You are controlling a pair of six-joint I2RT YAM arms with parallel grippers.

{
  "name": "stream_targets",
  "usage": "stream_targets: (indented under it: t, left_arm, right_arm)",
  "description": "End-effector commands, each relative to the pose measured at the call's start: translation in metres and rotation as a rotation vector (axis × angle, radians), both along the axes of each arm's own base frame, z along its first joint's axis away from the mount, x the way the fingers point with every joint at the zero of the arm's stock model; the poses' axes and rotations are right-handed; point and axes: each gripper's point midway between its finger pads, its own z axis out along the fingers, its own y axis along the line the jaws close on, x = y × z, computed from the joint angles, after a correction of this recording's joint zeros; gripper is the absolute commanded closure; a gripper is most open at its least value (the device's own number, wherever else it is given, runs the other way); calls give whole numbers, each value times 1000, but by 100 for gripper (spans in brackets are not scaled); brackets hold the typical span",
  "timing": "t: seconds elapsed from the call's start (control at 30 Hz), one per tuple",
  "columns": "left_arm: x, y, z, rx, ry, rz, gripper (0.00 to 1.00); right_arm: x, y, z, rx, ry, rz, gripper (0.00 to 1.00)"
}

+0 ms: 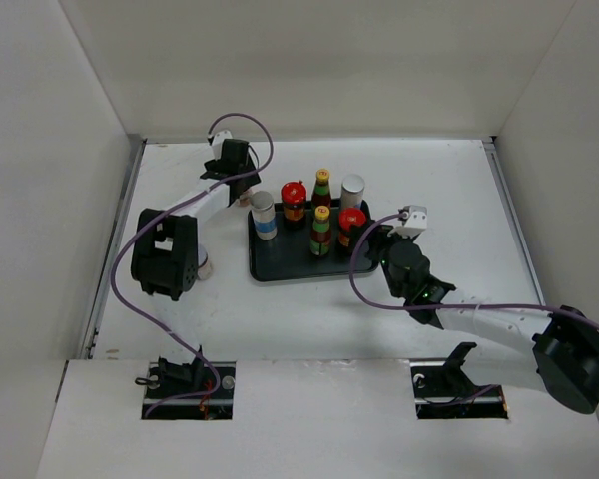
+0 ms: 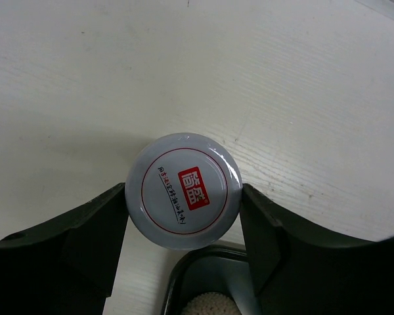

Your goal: Organize the condiment bottles

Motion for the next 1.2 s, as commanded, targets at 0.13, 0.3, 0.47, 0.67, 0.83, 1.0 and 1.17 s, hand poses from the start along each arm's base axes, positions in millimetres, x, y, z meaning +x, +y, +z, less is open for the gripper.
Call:
stream_targets:
  t: [0.13, 0.3, 0.47, 0.67, 0.83, 1.0, 1.17]
  left_arm:
    - [5, 32, 91, -44, -231, 78, 63]
    - [-16, 54, 150, -44, -367, 130, 64]
    - [-55, 58, 183, -42, -438, 141, 64]
    - [-131, 51, 188, -35, -446, 103, 64]
    - [-180, 21, 168, -42, -378, -16, 64]
    - [-200, -45, 142, -99, -329, -178, 64]
    - [-191, -103, 125, -135, -354, -279, 64]
  right_arm:
    - [4, 12, 23, 53, -54, 25, 0]
    - [5, 12, 21, 49, -51, 23, 0]
    - [4, 11, 23, 52, -57, 25, 0]
    - [-1, 3, 31, 85, -76, 6, 0]
    - [-2, -5, 34, 104, -91, -13, 0]
    - [0, -14, 34, 115, -95, -39, 0]
    - [3, -17, 31, 112, -87, -49, 0]
